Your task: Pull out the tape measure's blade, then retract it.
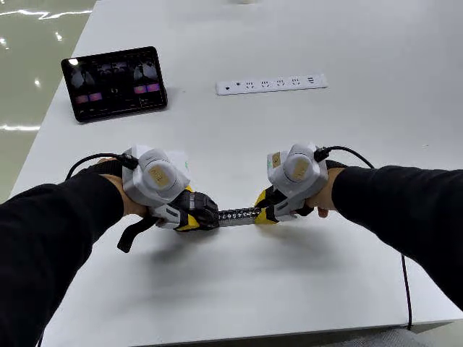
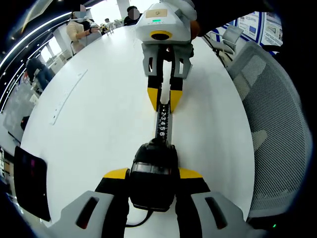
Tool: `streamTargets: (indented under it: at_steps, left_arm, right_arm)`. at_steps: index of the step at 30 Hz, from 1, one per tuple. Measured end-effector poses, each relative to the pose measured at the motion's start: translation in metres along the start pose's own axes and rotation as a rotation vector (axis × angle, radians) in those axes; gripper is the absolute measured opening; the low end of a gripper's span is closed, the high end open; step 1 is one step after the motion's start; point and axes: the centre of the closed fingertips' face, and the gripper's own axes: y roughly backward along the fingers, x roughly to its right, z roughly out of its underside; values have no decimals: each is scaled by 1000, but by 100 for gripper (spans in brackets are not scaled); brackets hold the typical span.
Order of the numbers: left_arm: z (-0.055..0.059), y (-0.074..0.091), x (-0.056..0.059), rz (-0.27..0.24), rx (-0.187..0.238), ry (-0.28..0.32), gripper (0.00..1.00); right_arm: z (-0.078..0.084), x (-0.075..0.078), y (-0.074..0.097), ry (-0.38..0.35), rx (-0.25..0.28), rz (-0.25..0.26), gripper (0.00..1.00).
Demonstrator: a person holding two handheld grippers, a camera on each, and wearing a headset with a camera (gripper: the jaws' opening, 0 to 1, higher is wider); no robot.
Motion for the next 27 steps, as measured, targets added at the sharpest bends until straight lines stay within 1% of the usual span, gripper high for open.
streamTargets:
  at_steps: [9, 27]
  left_arm:
    - [0, 0, 0, 4, 2, -10, 30]
    - [1, 1, 1, 2, 2, -8, 30]
  right_arm:
    - [5, 0, 5, -2, -7, 3, 10]
    - [14, 0, 13, -12, -18, 8, 10]
